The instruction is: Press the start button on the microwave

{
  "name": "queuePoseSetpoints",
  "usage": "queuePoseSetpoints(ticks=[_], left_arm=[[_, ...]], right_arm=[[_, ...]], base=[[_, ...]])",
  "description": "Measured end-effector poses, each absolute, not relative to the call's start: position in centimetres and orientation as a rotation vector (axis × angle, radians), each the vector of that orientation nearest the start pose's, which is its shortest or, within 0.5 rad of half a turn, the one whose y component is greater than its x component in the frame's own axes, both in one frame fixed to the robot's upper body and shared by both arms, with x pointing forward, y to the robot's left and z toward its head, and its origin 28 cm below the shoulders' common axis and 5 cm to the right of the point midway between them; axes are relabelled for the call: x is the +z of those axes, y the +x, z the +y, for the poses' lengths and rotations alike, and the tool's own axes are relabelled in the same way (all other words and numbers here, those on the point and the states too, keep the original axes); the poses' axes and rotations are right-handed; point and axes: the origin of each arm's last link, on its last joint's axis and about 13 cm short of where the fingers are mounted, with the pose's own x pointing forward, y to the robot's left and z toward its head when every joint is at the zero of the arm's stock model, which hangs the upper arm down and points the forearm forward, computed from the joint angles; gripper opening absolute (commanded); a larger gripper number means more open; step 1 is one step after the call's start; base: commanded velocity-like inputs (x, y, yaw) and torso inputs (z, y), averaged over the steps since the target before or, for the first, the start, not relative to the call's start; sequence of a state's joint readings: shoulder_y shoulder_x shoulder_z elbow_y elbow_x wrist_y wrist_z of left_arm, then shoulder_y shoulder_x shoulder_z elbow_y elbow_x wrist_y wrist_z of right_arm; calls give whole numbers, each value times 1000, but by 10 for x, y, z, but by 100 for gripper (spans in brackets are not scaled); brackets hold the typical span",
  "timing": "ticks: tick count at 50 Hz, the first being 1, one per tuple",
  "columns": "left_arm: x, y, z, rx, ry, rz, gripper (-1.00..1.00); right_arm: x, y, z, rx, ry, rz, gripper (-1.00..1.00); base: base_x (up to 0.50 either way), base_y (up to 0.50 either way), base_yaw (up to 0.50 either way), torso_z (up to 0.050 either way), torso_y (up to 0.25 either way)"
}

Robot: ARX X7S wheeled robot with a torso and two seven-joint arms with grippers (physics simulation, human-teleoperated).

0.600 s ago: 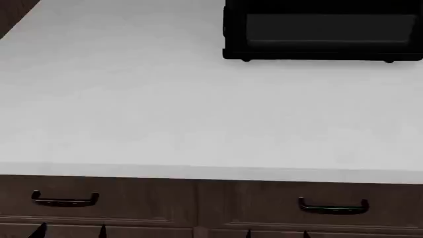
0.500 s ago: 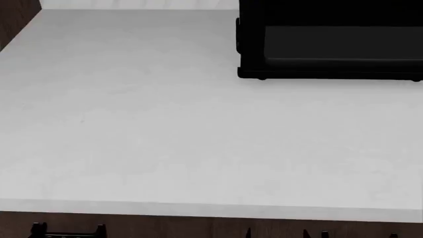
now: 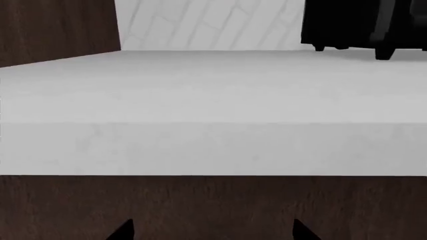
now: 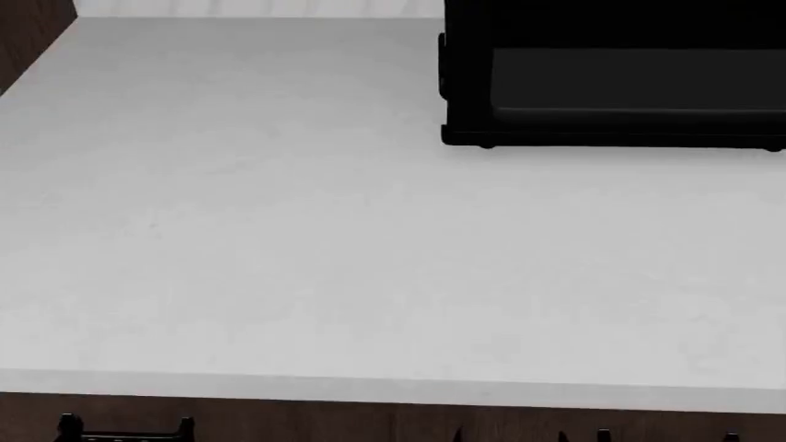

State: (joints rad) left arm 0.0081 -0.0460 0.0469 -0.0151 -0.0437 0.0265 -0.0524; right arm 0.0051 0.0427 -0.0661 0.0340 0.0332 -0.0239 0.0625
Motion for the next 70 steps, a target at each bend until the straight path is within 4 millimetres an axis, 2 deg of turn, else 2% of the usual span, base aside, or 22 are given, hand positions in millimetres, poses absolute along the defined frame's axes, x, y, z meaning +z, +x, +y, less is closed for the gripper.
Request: queuePoseSetpoints(ticks=[23,38,56,70], left_arm=[[11,206,208,10,-4,-13,100],[21,202,207,15,-30,-81,100],[56,189,205,4,-12,-213,100],[85,188,212,8,-4,-191,100]], right_arm=[[9,208,-92,8,-37,-16,100],[21,204,-92,3,-46,-130,100],[52,194,-89,1,-93,-271,100],[83,185,-93,-14,-117,-314,100]], base=[[0,0,0,0,0],[0,0,0,0,0],[0,0,0,0,0],[0,0,0,0,0]])
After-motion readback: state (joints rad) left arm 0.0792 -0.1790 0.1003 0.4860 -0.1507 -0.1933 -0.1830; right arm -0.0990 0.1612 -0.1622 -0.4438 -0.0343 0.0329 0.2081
